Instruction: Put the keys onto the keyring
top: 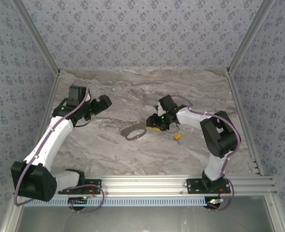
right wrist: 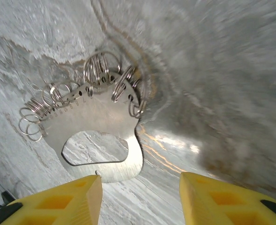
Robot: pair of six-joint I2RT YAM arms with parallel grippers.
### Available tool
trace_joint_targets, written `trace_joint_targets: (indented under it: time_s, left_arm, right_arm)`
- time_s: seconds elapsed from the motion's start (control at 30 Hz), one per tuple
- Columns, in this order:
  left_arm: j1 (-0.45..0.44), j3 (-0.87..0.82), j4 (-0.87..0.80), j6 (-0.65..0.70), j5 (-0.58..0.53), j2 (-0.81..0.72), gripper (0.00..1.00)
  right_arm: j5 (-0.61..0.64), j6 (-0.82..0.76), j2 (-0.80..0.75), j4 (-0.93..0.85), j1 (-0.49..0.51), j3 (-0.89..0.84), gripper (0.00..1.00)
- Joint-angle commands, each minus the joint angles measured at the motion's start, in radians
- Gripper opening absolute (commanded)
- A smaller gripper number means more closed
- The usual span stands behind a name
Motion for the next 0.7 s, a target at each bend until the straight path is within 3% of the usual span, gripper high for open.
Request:
trace_joint_targets:
  time_s: [0.0, 0.37, 0.67]
  left_arm:
    - [-0.049, -0.005, -0.032, -0.078, -0.086, -0.052, 0.98]
    - [-0.241, -0.042, -0.113, -0.251, -0.333, -0.092, 0.98]
    - [-0.299, -0.086, -0.001, -0.242, -0.257, -0.024, 0.98]
  right_arm:
    - [0.033, 0.0, -0.091, -0.043, -0.036, -0.012, 0.5]
    - [0.175, 0.007, -0.275, -0.194, -0.133, -0.044, 0.5]
    - [0.275, -0.001, -0.357, -0.218, -0.141, -0.156, 0.49]
